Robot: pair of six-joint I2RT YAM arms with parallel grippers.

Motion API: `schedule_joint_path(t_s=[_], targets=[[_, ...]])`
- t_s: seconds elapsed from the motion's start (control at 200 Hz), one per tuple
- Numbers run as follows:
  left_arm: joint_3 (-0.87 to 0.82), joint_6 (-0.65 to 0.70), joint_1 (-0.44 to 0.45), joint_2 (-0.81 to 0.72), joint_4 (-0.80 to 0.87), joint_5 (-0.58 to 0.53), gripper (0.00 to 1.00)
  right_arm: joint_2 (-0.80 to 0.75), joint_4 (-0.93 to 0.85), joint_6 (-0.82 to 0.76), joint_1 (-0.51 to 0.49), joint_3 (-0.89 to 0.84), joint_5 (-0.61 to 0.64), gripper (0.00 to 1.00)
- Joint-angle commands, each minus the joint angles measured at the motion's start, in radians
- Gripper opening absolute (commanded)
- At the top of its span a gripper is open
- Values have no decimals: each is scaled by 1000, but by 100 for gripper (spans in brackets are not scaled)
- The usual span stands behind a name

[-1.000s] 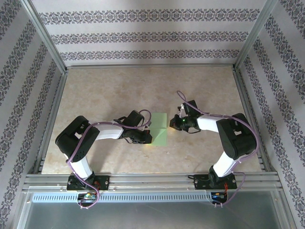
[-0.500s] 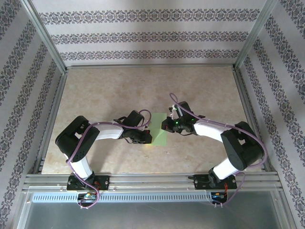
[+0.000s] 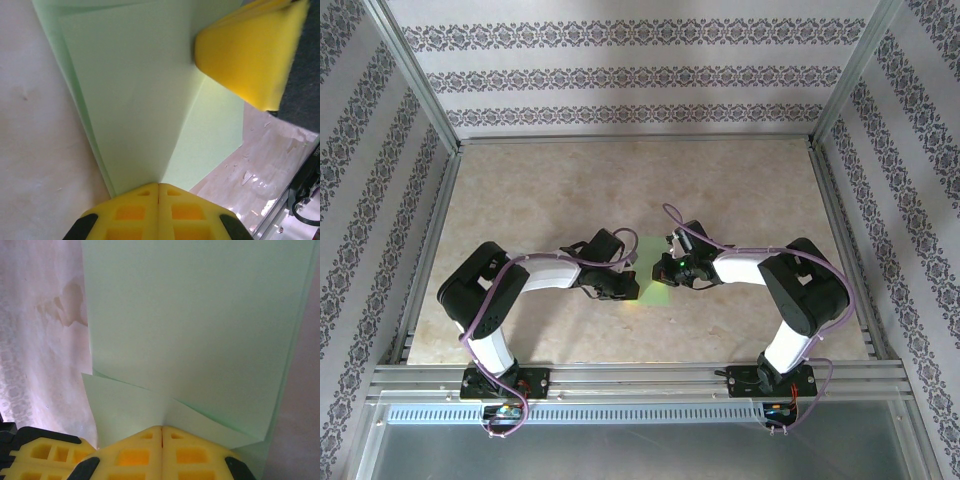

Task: Fold a paper plane with a square sheet of paper (fold left side to right side)
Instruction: Fold the triangle a second time at the center of the table.

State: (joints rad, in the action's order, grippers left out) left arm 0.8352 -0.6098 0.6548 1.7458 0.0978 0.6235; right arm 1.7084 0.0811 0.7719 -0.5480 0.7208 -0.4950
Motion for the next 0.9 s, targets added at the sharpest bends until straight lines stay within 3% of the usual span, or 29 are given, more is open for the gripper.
schedule_joint_path(t_s=[0.0, 0.54, 0.894], targets=[[54, 21, 9, 0, 71, -3, 4, 31, -21, -2, -7, -22, 35, 0], [169, 73, 5, 100, 94, -13, 4, 39, -20, -4, -7, -30, 33, 0], [148, 89, 3, 122, 106, -26, 4, 48, -37, -11, -6, -29, 42, 0]])
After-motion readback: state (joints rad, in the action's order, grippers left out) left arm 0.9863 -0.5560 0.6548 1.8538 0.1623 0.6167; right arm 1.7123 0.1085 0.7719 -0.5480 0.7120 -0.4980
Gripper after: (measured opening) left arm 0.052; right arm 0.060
